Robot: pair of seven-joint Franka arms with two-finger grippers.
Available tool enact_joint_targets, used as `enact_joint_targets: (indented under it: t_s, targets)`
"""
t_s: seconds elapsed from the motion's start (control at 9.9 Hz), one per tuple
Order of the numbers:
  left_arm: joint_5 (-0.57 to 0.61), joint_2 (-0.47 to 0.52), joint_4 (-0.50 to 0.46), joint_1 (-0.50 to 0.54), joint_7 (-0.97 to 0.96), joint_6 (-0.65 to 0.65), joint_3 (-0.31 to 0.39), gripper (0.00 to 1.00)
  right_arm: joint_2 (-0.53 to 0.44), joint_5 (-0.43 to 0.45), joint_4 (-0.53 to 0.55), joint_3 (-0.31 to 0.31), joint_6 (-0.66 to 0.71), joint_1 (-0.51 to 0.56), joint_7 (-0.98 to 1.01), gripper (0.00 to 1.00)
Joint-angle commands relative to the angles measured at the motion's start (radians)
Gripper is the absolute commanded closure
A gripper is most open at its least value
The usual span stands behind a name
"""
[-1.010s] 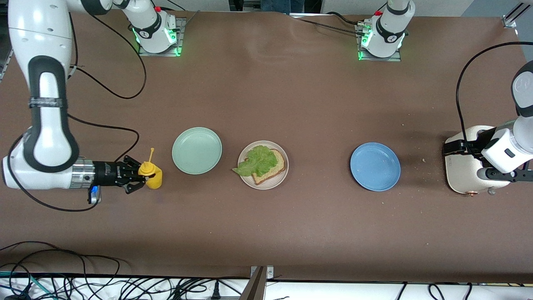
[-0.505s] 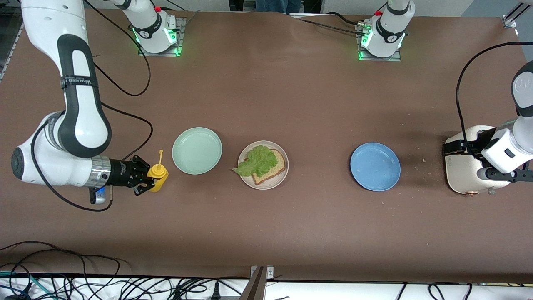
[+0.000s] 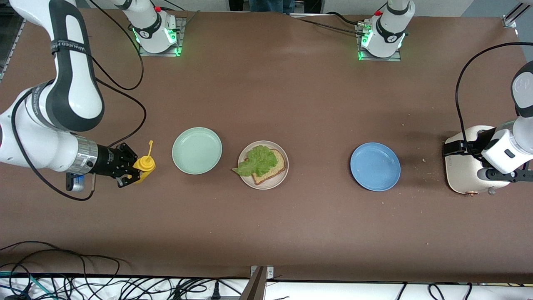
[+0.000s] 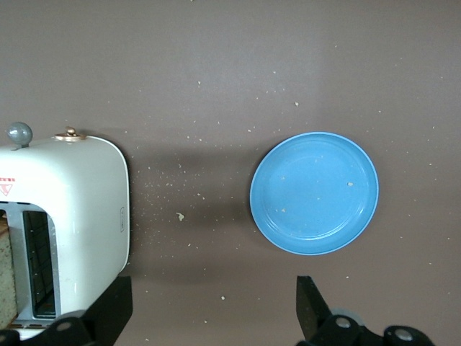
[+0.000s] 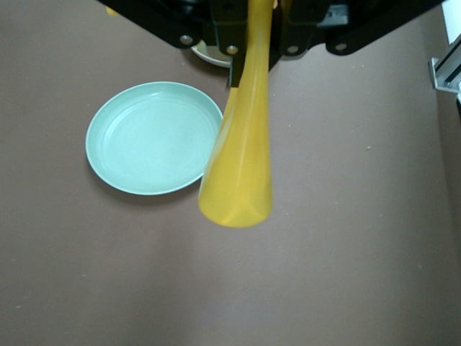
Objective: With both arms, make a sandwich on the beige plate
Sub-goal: 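Carry the inverted mustard bottle with the right gripper over the bread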
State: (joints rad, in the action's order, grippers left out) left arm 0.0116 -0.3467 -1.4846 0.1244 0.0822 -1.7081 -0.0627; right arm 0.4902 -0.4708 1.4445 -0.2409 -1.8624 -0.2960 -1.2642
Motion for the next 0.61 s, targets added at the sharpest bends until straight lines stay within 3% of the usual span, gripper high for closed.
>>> enact_joint_targets:
  t_s: [0.0,0.3,0.5]
  targets:
    - [0.033,-0.001,0.009,-0.005,-0.019,0.015,-0.003,0.00,-0.029,0.137,0.037,-0.003,-0.059,-0.064,-0.116,1.00]
    - [0.033,-0.006,0.010,-0.005,-0.019,0.015,-0.003,0.00,0.005,0.372,0.030,-0.004,-0.092,-0.194,-0.265,1.00]
    - [0.033,-0.006,0.010,-0.005,-0.019,0.015,-0.003,0.00,0.027,0.400,-0.014,-0.005,-0.089,-0.212,-0.319,1.00]
